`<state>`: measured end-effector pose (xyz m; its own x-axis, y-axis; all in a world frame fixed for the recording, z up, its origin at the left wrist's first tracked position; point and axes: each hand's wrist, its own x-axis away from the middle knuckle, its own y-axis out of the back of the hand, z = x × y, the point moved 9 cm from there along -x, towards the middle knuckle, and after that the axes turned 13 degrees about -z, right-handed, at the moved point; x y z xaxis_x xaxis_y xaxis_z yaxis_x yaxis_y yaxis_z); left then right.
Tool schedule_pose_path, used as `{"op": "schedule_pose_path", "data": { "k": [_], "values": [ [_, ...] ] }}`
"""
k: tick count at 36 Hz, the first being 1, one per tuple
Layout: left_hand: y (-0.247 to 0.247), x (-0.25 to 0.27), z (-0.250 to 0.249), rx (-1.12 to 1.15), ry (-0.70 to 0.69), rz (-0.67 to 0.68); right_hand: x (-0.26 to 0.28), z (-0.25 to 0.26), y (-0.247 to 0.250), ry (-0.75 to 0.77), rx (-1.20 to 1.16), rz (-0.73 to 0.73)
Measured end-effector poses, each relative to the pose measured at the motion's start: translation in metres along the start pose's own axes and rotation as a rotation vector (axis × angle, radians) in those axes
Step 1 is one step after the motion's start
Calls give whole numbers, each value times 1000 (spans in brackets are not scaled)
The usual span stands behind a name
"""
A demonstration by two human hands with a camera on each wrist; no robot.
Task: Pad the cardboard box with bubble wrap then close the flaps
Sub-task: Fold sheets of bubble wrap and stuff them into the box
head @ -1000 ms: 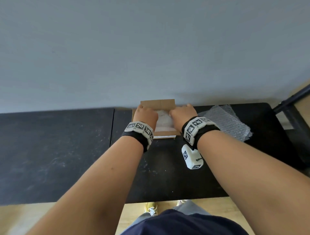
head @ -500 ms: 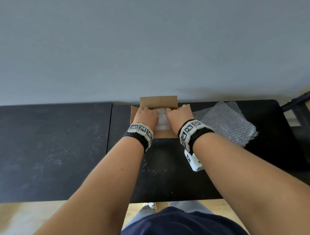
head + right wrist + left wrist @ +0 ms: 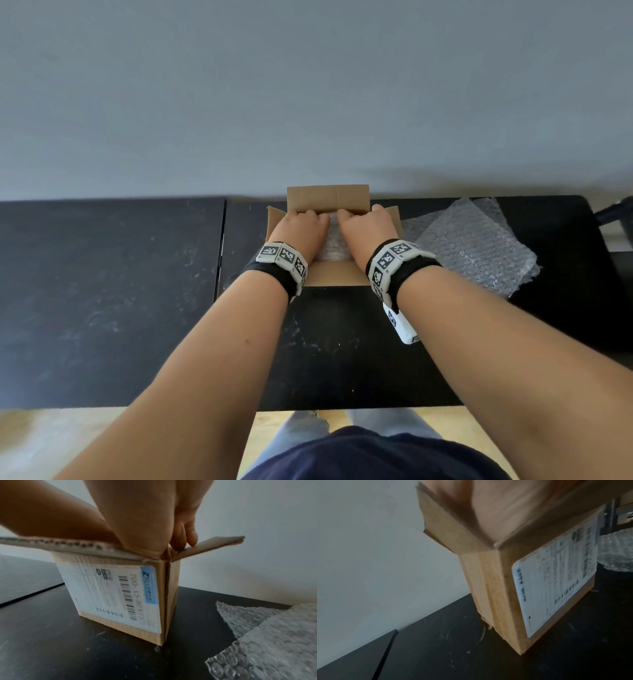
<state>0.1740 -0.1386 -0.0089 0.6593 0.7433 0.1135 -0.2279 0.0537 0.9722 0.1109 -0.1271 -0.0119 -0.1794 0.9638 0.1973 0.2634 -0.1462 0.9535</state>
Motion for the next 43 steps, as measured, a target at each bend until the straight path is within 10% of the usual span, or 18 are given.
{"op": "schedule_pose_path", "data": {
  "k": [20, 43],
  "values": [
    [32, 38, 15, 339, 279, -1, 23, -10, 18, -128, -115, -81],
    [3, 54, -2, 17, -64, 107, 53, 12, 36, 29, 20, 130]
  ]
}}
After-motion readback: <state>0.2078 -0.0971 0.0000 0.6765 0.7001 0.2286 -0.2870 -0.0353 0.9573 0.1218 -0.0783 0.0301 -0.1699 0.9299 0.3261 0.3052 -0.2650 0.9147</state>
